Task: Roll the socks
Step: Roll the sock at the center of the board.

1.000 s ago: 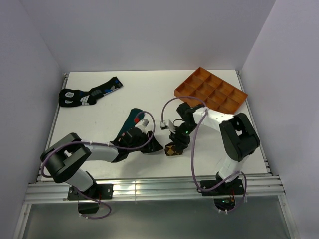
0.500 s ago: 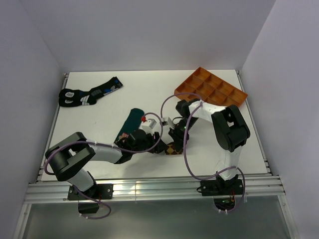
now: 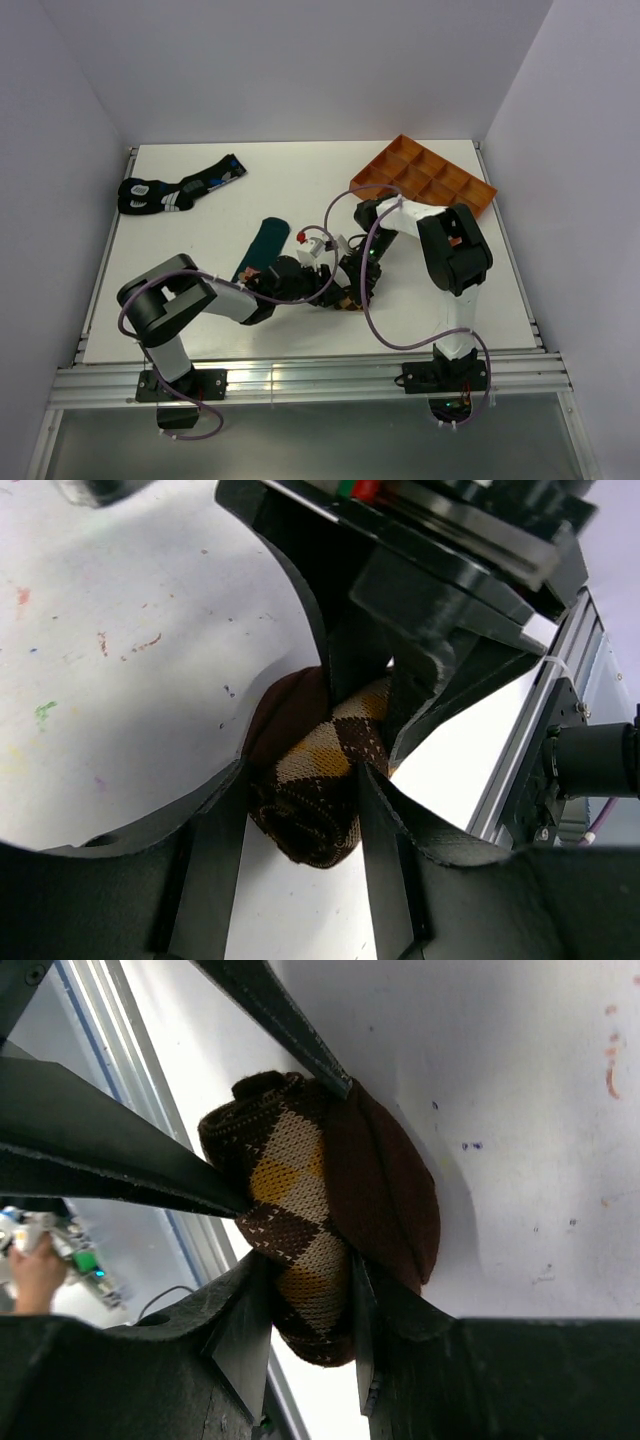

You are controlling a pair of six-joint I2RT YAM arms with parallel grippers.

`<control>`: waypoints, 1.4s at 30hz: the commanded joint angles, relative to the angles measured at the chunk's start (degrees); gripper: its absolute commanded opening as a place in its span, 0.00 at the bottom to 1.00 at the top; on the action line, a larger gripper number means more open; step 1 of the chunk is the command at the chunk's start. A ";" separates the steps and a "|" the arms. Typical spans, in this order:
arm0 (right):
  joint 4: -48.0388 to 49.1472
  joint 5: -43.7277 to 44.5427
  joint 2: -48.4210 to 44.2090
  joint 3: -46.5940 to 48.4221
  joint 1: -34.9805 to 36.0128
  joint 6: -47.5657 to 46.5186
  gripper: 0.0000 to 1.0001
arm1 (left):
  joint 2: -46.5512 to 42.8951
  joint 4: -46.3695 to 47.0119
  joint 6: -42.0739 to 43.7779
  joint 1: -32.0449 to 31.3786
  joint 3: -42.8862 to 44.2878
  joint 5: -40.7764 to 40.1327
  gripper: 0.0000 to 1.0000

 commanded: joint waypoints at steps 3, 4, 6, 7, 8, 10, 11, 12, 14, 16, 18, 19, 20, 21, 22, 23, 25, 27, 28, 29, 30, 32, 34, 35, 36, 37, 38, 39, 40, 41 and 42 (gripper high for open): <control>3.28 8.25 4.28 0.93 -1.22 0.13 0.15 | 3.43 4.24 -1.34 -0.49 1.28 3.80 0.51; 3.02 8.07 4.46 1.11 -1.31 0.31 0.14 | 4.13 4.33 -1.61 -0.49 1.37 3.89 0.49; 2.75 8.07 4.98 1.64 -1.66 0.66 0.14 | 4.84 4.07 -2.39 -0.49 1.54 3.71 0.45; 2.58 8.07 4.98 1.82 -1.84 0.84 0.14 | 5.45 3.81 -2.57 -0.49 1.98 3.80 0.43; 2.75 8.24 4.98 1.64 -1.75 0.93 0.14 | 5.80 2.85 -3.18 -0.49 2.33 3.71 0.42; 3.10 8.42 4.72 1.64 -1.75 1.54 0.14 | 6.59 2.32 -3.63 -0.49 3.12 3.63 0.34; 3.10 8.60 4.89 1.82 -1.75 1.72 0.14 | 6.77 1.27 -3.89 -0.49 3.56 3.54 0.30; 3.10 8.60 4.90 1.91 -1.84 2.33 0.14 | 7.04 0.13 -4.33 -0.49 4.17 3.54 0.23; 3.54 9.03 4.98 2.00 -1.84 3.03 0.14 | 7.56 -1.20 -4.86 -0.49 4.62 3.54 0.15; 4.15 9.21 4.90 1.91 -1.84 4.00 0.14 | 7.65 -1.90 -5.65 -0.58 4.71 4.24 0.06; 5.20 9.65 4.55 1.64 -1.84 5.05 0.15 | 7.57 -3.57 -6.09 -0.75 5.41 4.06 0.00; 5.56 9.83 4.37 1.64 -1.84 5.41 0.14 | 7.30 -4.71 -6.09 -0.93 5.59 4.06 0.00; 5.91 10.09 3.85 1.29 -1.84 5.67 0.14 | 7.21 -5.94 -6.18 -1.28 5.76 3.37 0.00; 6.52 10.70 3.58 1.03 -1.84 6.11 0.15 | 7.13 -7.34 -6.09 -1.54 6.63 2.93 0.00; 6.79 10.97 2.88 0.94 -1.75 6.37 0.15 | 7.13 -8.23 -6.00 -1.81 6.99 2.84 0.00; 7.40 11.49 2.35 0.68 -1.75 6.81 0.16 | 7.21 -10.41 -5.92 -1.98 7.34 2.57 0.00; 9.86 13.16 0.17 -0.64 -1.75 8.48 0.28 | 7.56 -12.88 -5.74 -2.60 8.84 1.34 0.00; 11.88 14.91 -1.94 -1.96 -1.75 9.54 0.39 | 8.00 -16.57 -5.65 -3.04 10.32 0.29 0.00; 12.50 15.62 -2.57 -2.31 -1.75 9.98 0.41 | 8.27 -17.19 -5.65 -3.04 10.68 0.20 0.00; 13.46 15.98 -3.18 -3.10 -1.75 10.59 0.46 | 8.36 -17.90 -5.82 -3.04 10.77 0.20 0.00; 13.74 16.76 -4.15 -3.36 -1.75 10.86 0.48 | 8.62 -18.34 -5.91 -3.04 11.03 -0.06 0.00; 15.05 17.56 -4.94 -4.33 -1.75 11.99 0.54 | 8.71 -19.04 -5.91 -3.04 11.12 -0.07 0.00; 15.75 18.43 -5.82 -4.68 -1.84 12.53 0.57 | 8.79 -19.49 -5.83 -3.04 11.47 0.02 0.00; 16.63 18.88 -6.09 -5.29 -1.75 13.23 0.61 | 8.88 -19.83 -5.91 -3.04 11.65 -0.07 0.00; 17.07 19.23 -6.35 -5.47 -1.75 13.49 0.62 | 8.97 -20.01 -6.00 -3.04 11.74 -0.15 0.00; 17.25 19.58 -6.44 -5.74 -1.75 13.50 0.62 | 8.97 -20.10 -6.00 -3.04 11.83 -0.15 0.00; 17.17 19.67 -6.62 -5.74 -1.75 13.76 0.63 | 8.97 -20.19 -5.83 -3.04 12.00 -0.15 0.00; 17.34 19.85 -6.70 -5.74 -1.75 14.11 0.64 | 9.06 -20.97 -5.91 -3.04 12.18 -0.24 0.00; 17.34 19.93 -6.79 -5.74 -1.75 14.37 0.65 | 9.06 -21.24 -5.83 -3.04 12.35 -0.24 0.00; 16.91 20.02 -6.71 -5.48 -1.84 14.90 0.68 | 9.15 -21.50 -5.57 -3.04 12.62 -0.24 0.00; 16.47 19.85 -6.71 -5.22 -1.93 15.08 0.69 | 9.06 -22.12 -5.56 -3.04 12.79 -0.42 0.00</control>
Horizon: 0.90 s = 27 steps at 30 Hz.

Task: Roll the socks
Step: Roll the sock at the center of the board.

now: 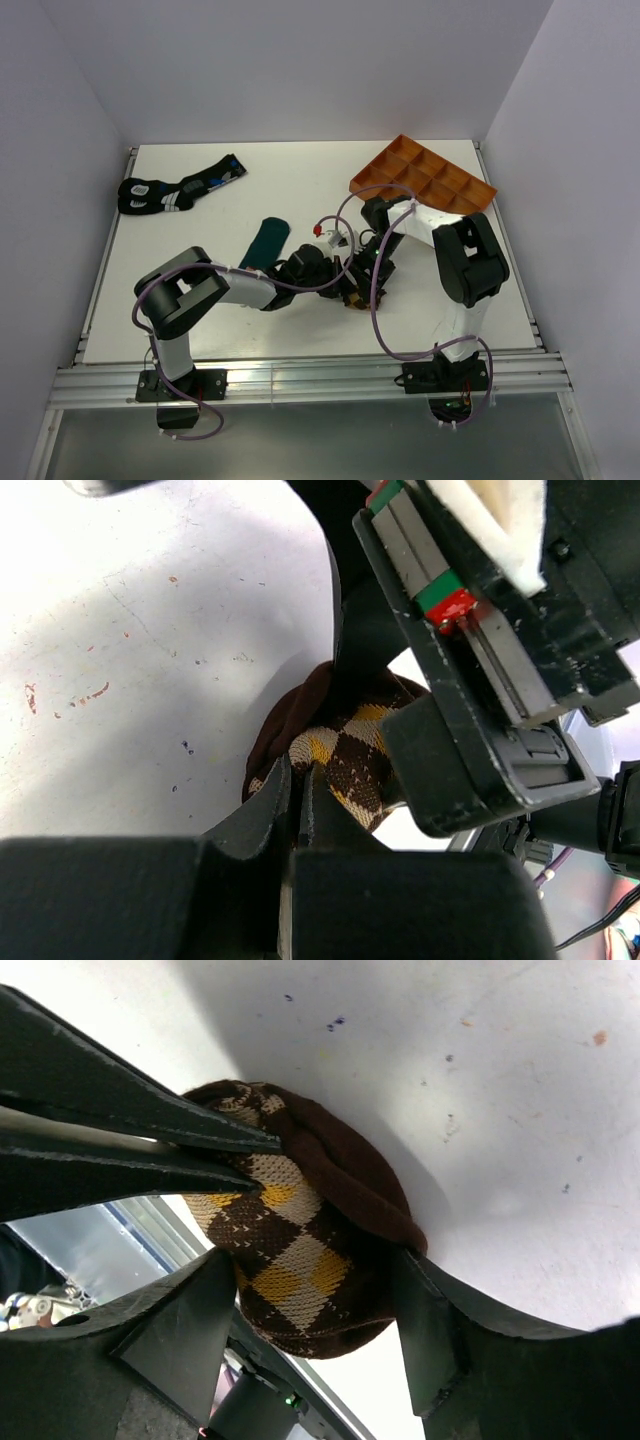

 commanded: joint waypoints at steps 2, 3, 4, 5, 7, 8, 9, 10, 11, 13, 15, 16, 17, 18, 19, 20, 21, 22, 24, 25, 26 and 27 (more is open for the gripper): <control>10.34 7.26 -0.28 -0.10 -0.20 0.17 0.70 | 3.05 -9.66 0.71 -1.58 0.23 -0.05 0.00; 10.60 7.60 -1.33 -0.18 -0.20 0.35 0.70 | 3.22 -9.84 0.71 -1.58 0.40 0.04 0.00; 10.95 7.96 -1.95 -0.62 -0.20 0.35 0.70 | 3.40 -10.45 0.62 -1.58 0.66 -0.04 0.00; 11.56 8.13 -2.73 -0.88 -0.20 0.09 0.71 | 3.49 -10.54 0.54 -1.58 1.02 0.04 0.00; 12.62 8.75 -4.84 -1.85 -0.20 0.26 0.71 | 3.84 -11.50 0.45 -1.58 1.37 -0.04 0.00; 13.58 8.58 -5.63 -2.29 -0.20 -0.09 0.72 | 4.01 -11.86 0.36 -1.58 1.81 -0.05 0.00; 14.11 8.66 -7.21 -2.82 -0.29 0.00 0.72 | 4.28 -12.21 0.36 -1.58 2.07 -0.05 0.00; 14.47 8.40 -8.01 -3.69 -0.29 -0.09 0.72 | 4.37 -12.65 0.36 -1.58 2.25 -0.22 0.00; 15.34 8.14 -9.67 -4.22 -0.29 -0.35 0.72 | 4.54 -13.70 0.45 -1.58 2.86 -0.31 0.00; 16.22 7.26 -11.26 -5.36 -0.20 -0.79 0.73 | 4.72 -14.84 0.45 -1.58 3.48 -0.31 0.00; 16.75 6.47 -13.62 -6.16 -0.29 -0.97 0.73 | 4.98 -15.47 0.53 -1.58 4.09 -0.40 0.00; 16.93 5.60 -14.34 -6.77 -0.29 -1.40 0.73 | 4.98 -15.64 0.45 -1.58 4.27 -0.40 0.00; 16.76 4.89 -15.56 -7.04 -0.29 -1.84 0.74 | 5.16 -16.25 0.45 -1.58 4.44 -0.48 0.00; 16.84 4.45 -16.18 -7.39 -0.29 -1.94 0.74 | 5.16 -16.26 0.45 -1.58 4.62 -0.57 0.00; 17.02 4.01 -16.80 -7.83 -0.29 -2.28 0.74 | 5.16 -16.26 0.45 -1.58 4.71 -0.40 0.00; 16.76 3.48 -17.76 -8.09 -0.29 -2.81 0.74 | 5.16 -16.43 0.45 -1.58 4.71 -0.40 0.00; 16.58 3.04 -18.29 -8.27 -0.37 -3.34 0.73 | 5.16 -16.87 0.45 -1.58 4.88 -0.48 0.00; 16.67 2.78 -19.00 -8.97 -0.38 -4.13 0.73 | 5.25 -16.96 0.45 -1.58 4.97 -0.40 0.00; 17.19 2.51 -21.28 -9.85 -0.38 -5.18 0.73 | 5.33 -17.48 0.45 -1.58 5.24 -0.48 0.00; 17.19 2.42 -21.98 -10.37 -0.38 -6.32 0.74 | 5.42 -17.49 0.53 -1.58 5.50 -0.22 0.00; 17.19 2.42 -22.60 -10.64 -0.29 -6.77 0.74 | 5.60 -17.49 0.45 -1.58 5.59 -0.05 0.00; 16.93 2.34 -23.65 -11.16 -0.37 -7.47 0.74 | 5.68 -17.58 0.45 -1.58 5.68 -0.22 0.00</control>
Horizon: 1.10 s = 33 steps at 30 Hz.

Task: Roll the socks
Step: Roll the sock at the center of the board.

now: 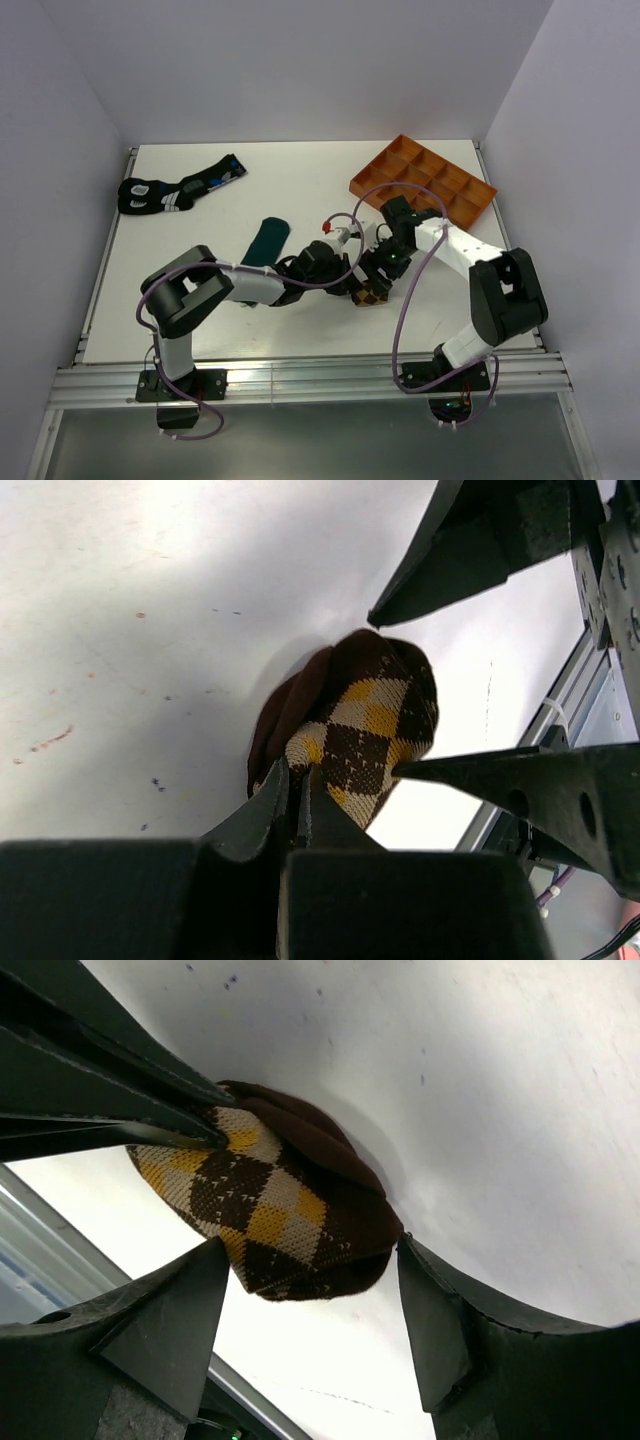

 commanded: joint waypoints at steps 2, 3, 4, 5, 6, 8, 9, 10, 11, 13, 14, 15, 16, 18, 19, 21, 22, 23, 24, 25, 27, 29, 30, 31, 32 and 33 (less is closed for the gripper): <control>5.10 -5.06 -7.20 -0.55 1.70 -10.85 0.74 | 4.07 -11.87 -0.32 -0.50 0.26 1.90 0.00; 5.19 -5.14 -7.56 -1.07 1.79 -11.11 0.74 | 4.16 -11.96 -0.32 -0.50 0.35 1.99 0.00; 5.72 -5.31 -8.08 -1.51 1.70 -11.81 0.74 | 4.24 -12.05 -0.41 -0.50 0.52 1.99 0.00; 6.33 -4.79 -8.96 -2.04 1.70 -11.64 0.75 | 4.51 -12.05 -0.49 -0.50 0.61 2.16 0.00; 7.03 -3.31 -8.97 -2.57 1.70 -11.12 0.76 | 4.68 -12.05 -0.49 -0.50 0.70 2.16 0.00; 6.26 -3.29 -6.88 -1.61 1.79 -9.27 0.75 | 4.95 -11.70 -0.76 -0.50 0.78 2.34 0.00; 5.21 -4.51 -5.81 -0.30 1.62 -9.27 0.74 | 5.04 -11.61 -0.85 -0.50 0.79 2.60 0.00; 4.76 -4.26 -5.11 -0.11 1.35 -8.22 0.74 | 5.12 -11.61 -0.93 -0.50 0.87 2.60 0.00; 5.19 -4.09 -4.32 -0.11 1.35 -7.60 0.73 | 5.12 -11.44 -1.02 -0.50 0.79 2.60 0.00; 6.76 -3.56 -4.13 -0.64 1.26 -6.11 0.73 | 4.95 -11.26 -1.11 -0.50 0.61 2.34 0.00; 6.86 -3.47 -4.22 -0.73 1.09 -5.67 0.73 | 4.77 -11.35 -1.11 -0.50 0.52 2.34 0.00; 6.60 -3.91 -4.13 -0.47 0.74 -5.75 0.73 | 4.77 -11.43 -1.11 -0.50 0.52 2.43 0.00; 6.43 -4.35 -4.13 -0.46 0.39 -5.75 0.73 | 4.86 -11.43 -1.02 -0.50 0.61 2.43 0.00; 6.34 -4.88 -4.75 -0.90 -0.23 -6.19 0.73 | 4.95 -11.70 -0.85 -0.50 0.78 2.69 0.00; 6.77 -4.62 -5.01 -1.08 -0.41 -6.19 0.73 | 4.95 -11.78 -0.93 -0.50 0.87 2.60 0.00; 6.95 -5.40 -5.71 -1.25 -0.76 -6.19 0.73 | 4.95 -11.79 -0.85 -0.50 0.96 2.69 0.00; 6.69 -5.67 -5.72 -1.08 -1.46 -5.84 0.73 | 5.04 -12.05 -0.76 -0.50 1.05 2.69 0.00; 6.34 -5.75 -5.45 -0.73 -1.81 -5.40 0.73 | 5.04 -12.05 -0.76 -0.50 1.14 2.69 0.00; 5.99 -6.10 -5.10 0.06 -2.08 -5.05 0.73 | 5.04 -11.96 -0.85 -0.50 1.14 2.78 0.00; 5.29 -6.37 -4.93 0.41 -2.95 -4.61 0.73 | 5.12 -12.14 -0.76 -0.50 1.14 2.69 0.00; 5.02 -6.19 -4.31 1.20 -3.48 -4.17 0.73 | 5.12 -12.05 -0.76 -0.50 1.14 2.69 0.00; 5.54 -6.11 -5.01 0.86 -4.54 -3.91 0.73 | 5.04 -12.14 -0.85 -0.50 1.14 2.69 0.00; 5.89 -6.37 -5.36 0.86 -4.97 -4.17 0.73 | 5.04 -12.14 -0.76 -0.50 1.14 2.69 0.00; 5.55 -6.72 -6.06 0.94 -5.94 -4.52 0.73 | 5.04 -12.14 -0.76 -0.50 1.14 2.69 0.00; 5.46 -7.16 -6.33 1.20 -6.55 -4.61 0.73 | 5.04 -12.31 -0.76 -0.50 1.14 2.78 0.00; 5.28 -7.95 -6.59 1.47 -7.08 -5.04 0.73 | 5.12 -12.40 -0.58 -0.50 1.31 2.78 0.00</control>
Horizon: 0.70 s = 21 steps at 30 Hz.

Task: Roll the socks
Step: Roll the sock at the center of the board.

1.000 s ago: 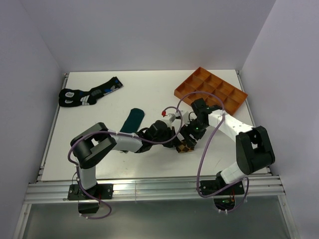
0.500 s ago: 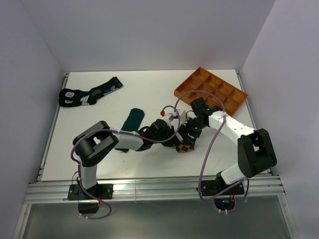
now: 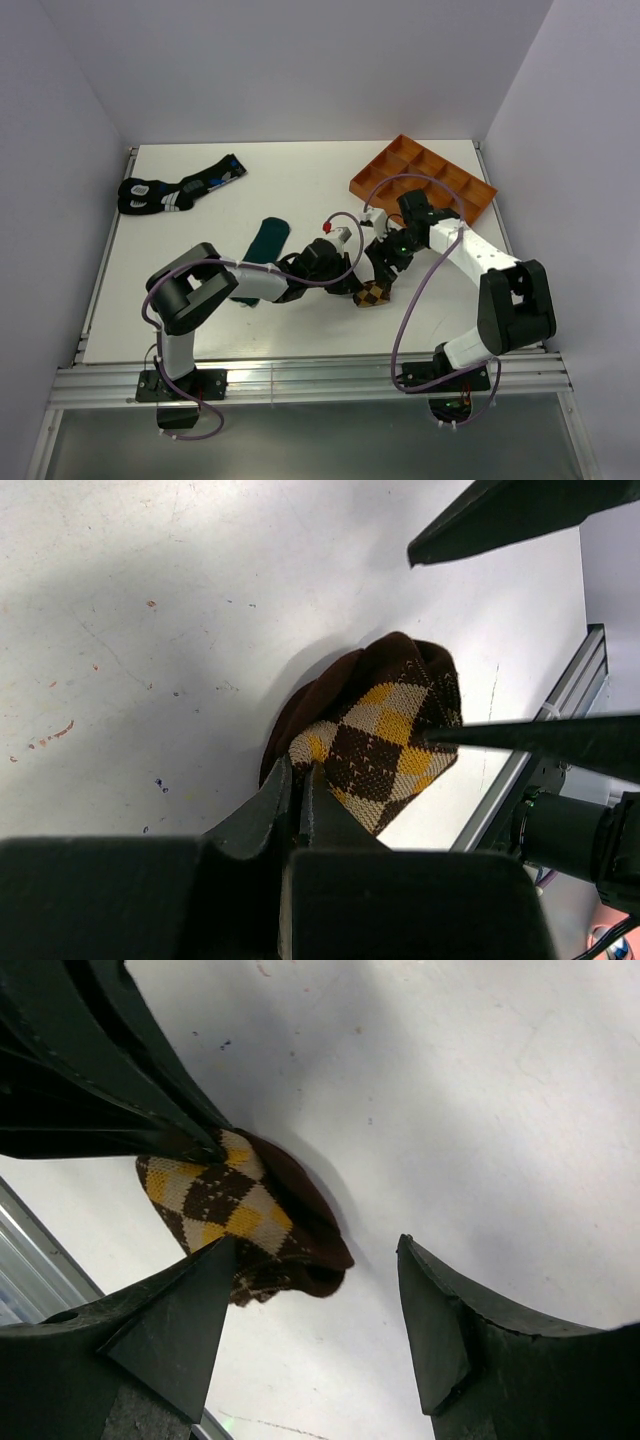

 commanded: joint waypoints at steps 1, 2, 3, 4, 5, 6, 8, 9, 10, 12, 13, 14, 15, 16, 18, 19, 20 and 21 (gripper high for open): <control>-0.29 -2.75 -2.55 3.09 -2.28 -0.70 0.73 | 3.44 -9.93 2.02 -0.83 -0.85 1.36 0.00; -0.56 -3.28 -2.64 3.52 -3.24 -0.70 0.73 | 3.44 -9.93 2.11 -0.83 -0.94 1.53 0.00; -0.82 -4.15 -2.81 3.53 -3.86 -1.05 0.72 | 3.53 -9.93 2.02 -0.83 -0.76 1.62 0.00; -1.00 -4.77 -3.25 3.53 -4.39 -1.40 0.72 | 3.62 -10.11 2.02 -0.75 -0.68 1.62 0.00; -1.35 -5.47 -3.69 3.44 -5.44 -2.88 0.71 | 3.62 -10.11 1.93 -0.74 -0.67 1.62 0.00; -1.70 -6.26 -4.13 3.18 -5.97 -4.29 0.71 | 3.62 -9.93 2.02 -0.74 -0.85 1.88 0.00; -2.23 -7.41 -7.28 1.08 -6.76 -7.19 0.70 | 3.71 -10.11 1.93 -0.66 -0.68 2.15 0.00; -1.71 -6.72 -8.78 -0.06 -6.85 -9.81 0.70 | 3.79 -10.28 2.02 -0.66 -0.59 2.41 0.00; -1.27 -6.45 -11.84 -1.12 -6.85 -11.67 0.70 | 3.88 -10.37 2.02 -0.66 -0.41 2.59 0.00; -1.44 -6.10 -16.32 -4.28 -6.77 -17.91 0.69 | 3.97 -10.89 2.19 -0.66 -0.15 2.94 0.00; -1.53 -6.27 -17.74 -5.42 -6.76 -20.10 0.70 | 3.88 -10.90 2.28 -0.66 0.03 2.85 0.00; -1.53 -6.36 -18.98 -7.52 -6.76 -23.17 0.70 | 3.79 -11.07 2.20 -0.66 0.29 2.85 0.00; -1.79 -6.44 -20.73 -8.42 -6.76 -24.50 0.70 | 3.79 -11.34 2.19 -0.57 0.38 2.94 0.00; -1.88 -6.71 -21.27 -9.21 -6.76 -25.56 0.70 | 3.88 -11.51 2.19 -0.57 0.47 3.03 0.00; -2.23 -6.97 -21.97 -11.06 -6.68 -28.46 0.70 | 3.97 -11.51 2.11 -0.57 0.91 3.20 0.00; -2.66 -6.97 -22.06 -11.50 -6.68 -29.43 0.70 | 4.06 -11.60 2.11 -0.57 0.99 3.38 0.00; -2.67 -7.15 -21.98 -12.46 -6.59 -30.74 0.70 | 4.14 -11.69 1.93 -0.57 1.17 3.38 0.00; -2.49 -7.15 -22.41 -12.99 -6.50 -31.45 0.70 | 4.32 -11.78 1.93 -0.57 1.26 3.47 0.00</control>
